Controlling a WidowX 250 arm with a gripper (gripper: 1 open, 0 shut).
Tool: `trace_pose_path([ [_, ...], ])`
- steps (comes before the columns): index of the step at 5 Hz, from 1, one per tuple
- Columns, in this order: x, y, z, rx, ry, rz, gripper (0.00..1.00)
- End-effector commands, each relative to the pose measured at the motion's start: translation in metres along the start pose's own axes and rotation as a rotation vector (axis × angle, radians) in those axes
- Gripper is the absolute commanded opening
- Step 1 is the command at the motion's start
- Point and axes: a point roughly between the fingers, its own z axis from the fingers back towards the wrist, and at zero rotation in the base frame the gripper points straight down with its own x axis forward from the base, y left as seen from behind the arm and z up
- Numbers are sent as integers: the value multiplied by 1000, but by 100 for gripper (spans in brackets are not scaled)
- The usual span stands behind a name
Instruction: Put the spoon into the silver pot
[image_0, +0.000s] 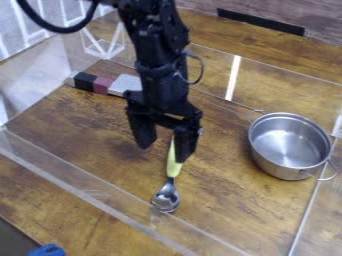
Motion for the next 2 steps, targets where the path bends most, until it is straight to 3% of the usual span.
trace_pose_path([
  [1,13,-3,-3,-10,-30,-62,100],
  [2,22,-14,-11,-22,-29,-126,100],
])
